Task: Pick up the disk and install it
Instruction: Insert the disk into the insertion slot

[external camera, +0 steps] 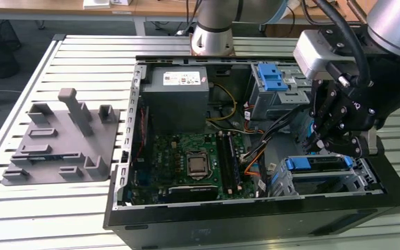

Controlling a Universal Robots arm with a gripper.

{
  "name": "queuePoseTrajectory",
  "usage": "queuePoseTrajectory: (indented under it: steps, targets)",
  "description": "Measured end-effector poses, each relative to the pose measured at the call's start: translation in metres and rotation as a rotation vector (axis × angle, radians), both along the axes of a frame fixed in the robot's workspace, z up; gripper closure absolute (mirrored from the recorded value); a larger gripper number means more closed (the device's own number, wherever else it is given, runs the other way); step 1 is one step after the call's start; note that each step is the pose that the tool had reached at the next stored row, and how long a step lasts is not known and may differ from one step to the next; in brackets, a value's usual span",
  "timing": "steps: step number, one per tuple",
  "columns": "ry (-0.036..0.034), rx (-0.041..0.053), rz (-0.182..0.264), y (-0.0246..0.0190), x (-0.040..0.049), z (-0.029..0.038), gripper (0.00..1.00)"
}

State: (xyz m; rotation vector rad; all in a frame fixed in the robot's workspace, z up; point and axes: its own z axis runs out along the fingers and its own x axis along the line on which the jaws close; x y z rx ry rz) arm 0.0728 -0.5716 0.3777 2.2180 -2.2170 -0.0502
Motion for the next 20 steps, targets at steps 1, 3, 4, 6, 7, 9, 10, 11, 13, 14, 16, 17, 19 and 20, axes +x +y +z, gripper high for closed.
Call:
queuePoseTrajectory:
  steps: [1,3,4,6,7,9,10,11,13,14,16,17,19,20]
  targets:
    - [0.0,0.0,0.002,0.0,0.0,-0.0018,0.89]
    - [0.0001,0.0,0.005,-0.0005,0.0,-0.0054,0.89]
    - [0.0001,0.0002,0.005,-0.0006,0.0,-0.0068,0.89]
    - [0.0001,0.0,0.005,-0.0006,0.0,-0.0072,0.89]
    - [0.0001,-0.0002,0.005,-0.0006,0.0,-0.0072,0.89]
    - [0.0,0.0001,0.005,-0.0006,0.0,-0.0108,0.89]
    - [0.0,0.0,0.005,-0.0006,0.0,-0.0108,0.89]
    - [0.0,0.0,0.005,-0.0006,0.0,-0.0109,0.89]
    - [0.0,0.0,0.005,-0.0006,0.0,-0.0109,0.89]
    - [0.0,0.0,0.005,-0.0006,0.0,-0.0109,0.89]
    - [-0.0003,-0.0001,0.005,-0.0006,0.0,-0.011,0.89]
    - [-0.001,-0.0001,0.005,-0.0006,0.0001,-0.0111,0.89]
    - [-0.0032,-0.0006,0.005,-0.0005,0.0002,-0.0115,0.89]
    - [-0.0042,-0.0008,0.005,-0.0006,0.0008,-0.0118,0.89]
